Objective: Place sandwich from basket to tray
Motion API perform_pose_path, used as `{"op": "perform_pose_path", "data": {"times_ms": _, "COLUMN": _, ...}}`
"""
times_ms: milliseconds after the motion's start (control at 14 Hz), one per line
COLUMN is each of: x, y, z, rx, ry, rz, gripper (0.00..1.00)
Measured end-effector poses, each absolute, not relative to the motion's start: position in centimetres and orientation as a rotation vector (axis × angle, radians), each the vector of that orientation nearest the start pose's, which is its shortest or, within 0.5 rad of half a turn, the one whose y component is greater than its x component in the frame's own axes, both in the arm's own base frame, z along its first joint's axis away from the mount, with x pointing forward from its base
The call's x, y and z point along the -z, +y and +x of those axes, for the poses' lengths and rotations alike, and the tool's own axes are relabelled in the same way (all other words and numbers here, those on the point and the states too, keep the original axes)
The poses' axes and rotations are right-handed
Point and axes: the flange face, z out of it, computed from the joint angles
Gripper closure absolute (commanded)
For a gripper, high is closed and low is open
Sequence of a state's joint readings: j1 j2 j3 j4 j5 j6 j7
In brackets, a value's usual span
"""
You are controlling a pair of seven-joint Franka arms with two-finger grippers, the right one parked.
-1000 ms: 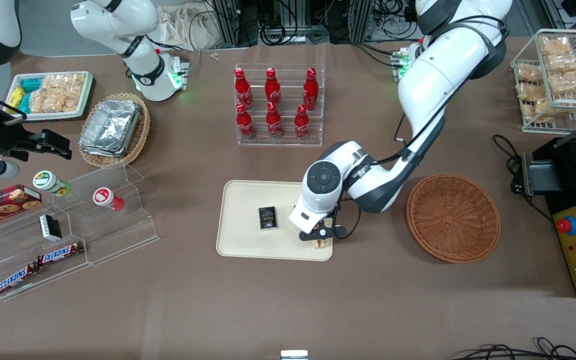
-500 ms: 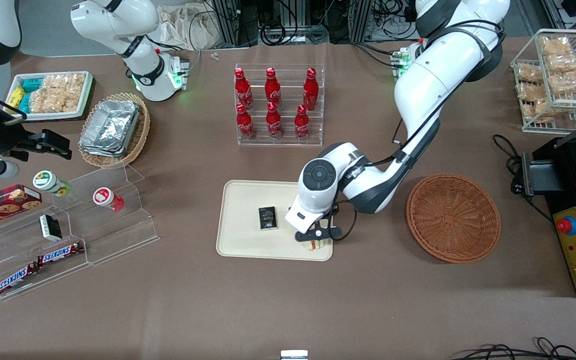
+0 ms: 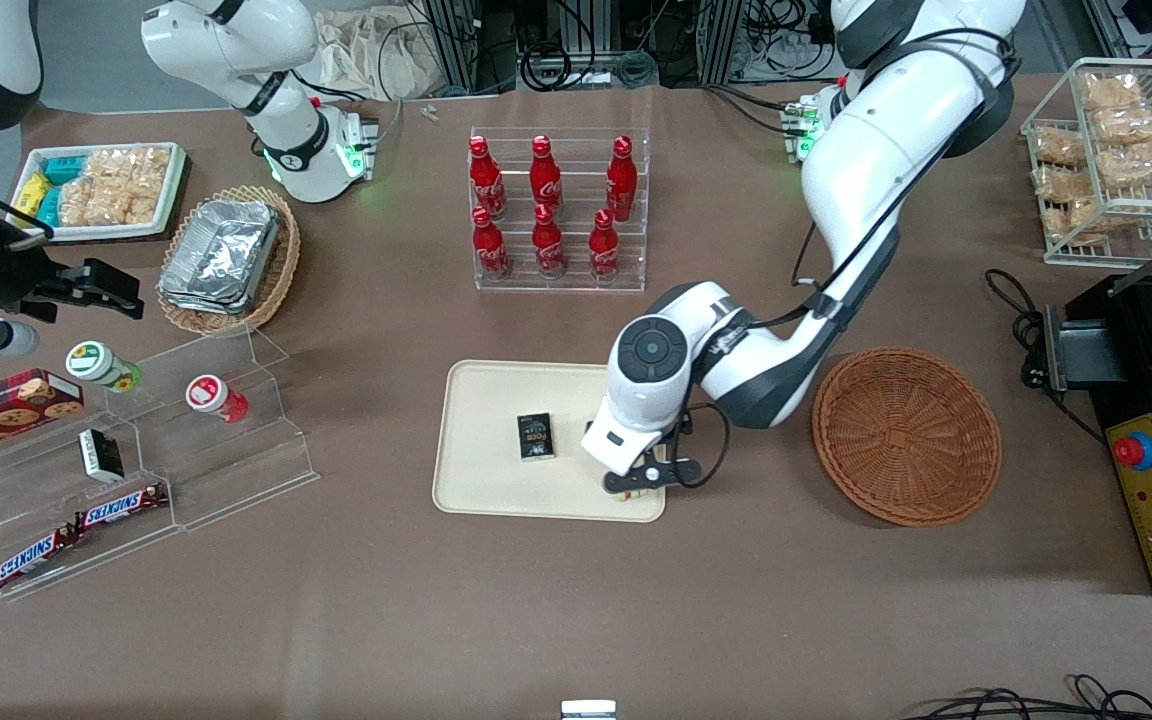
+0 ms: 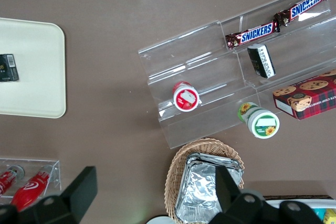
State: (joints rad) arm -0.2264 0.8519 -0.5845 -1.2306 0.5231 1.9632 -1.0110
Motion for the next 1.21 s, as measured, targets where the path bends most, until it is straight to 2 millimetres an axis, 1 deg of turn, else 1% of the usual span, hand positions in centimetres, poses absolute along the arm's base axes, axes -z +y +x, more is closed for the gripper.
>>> {"op": "perform_pose_path", "data": {"times_ms": 143, "x": -35.1, "y": -39.7, "z": 62.9, "rx": 0.095, "ry": -0.330, "rz": -3.066, "gripper": 0.01}}
{"op": "perform_pose_path", "data": {"times_ms": 286, "x": -39.1, "y": -36.2, "z": 63.3, "rx": 0.091, "ry": -0.362, "rz": -3.067, "gripper": 0.00}}
{"op": "perform_pose_path", "data": {"times_ms": 429, "x": -42.3, "y": -31.9, "z": 62.6, "rx": 0.018, "ry": -0.327, "rz": -3.104, "gripper": 0.01}}
{"op": "perform_pose_path", "data": {"times_ms": 571, "x": -45.0, "y": -27.1, "z": 61.3, "rx": -0.008, "ry": -0.309, "rz": -3.112, "gripper": 0.00}}
{"op": "perform_pose_path", "data": {"times_ms": 643, "x": -46.1, "y": -25.0, "z": 60.6, "rx": -0.005, "ry": -0.305, "rz": -3.102, "gripper": 0.01}}
{"op": "perform_pose_path", "data": {"times_ms": 857, "x": -48.4, "y": -20.4, "z": 58.7, "rx": -0.053, "ry": -0.262, "rz": -3.106, "gripper": 0.00}}
{"op": "perform_pose_path", "data": {"times_ms": 1000, "x": -49.8, "y": -17.0, "z": 58.5, "rx": -0.068, "ry": -0.263, "rz": -3.095, "gripper": 0.00}}
{"op": "perform_pose_path", "data": {"times_ms": 1214, "x": -50.9, "y": -14.7, "z": 58.6, "rx": -0.059, "ry": -0.274, "rz": -3.098, "gripper": 0.00}}
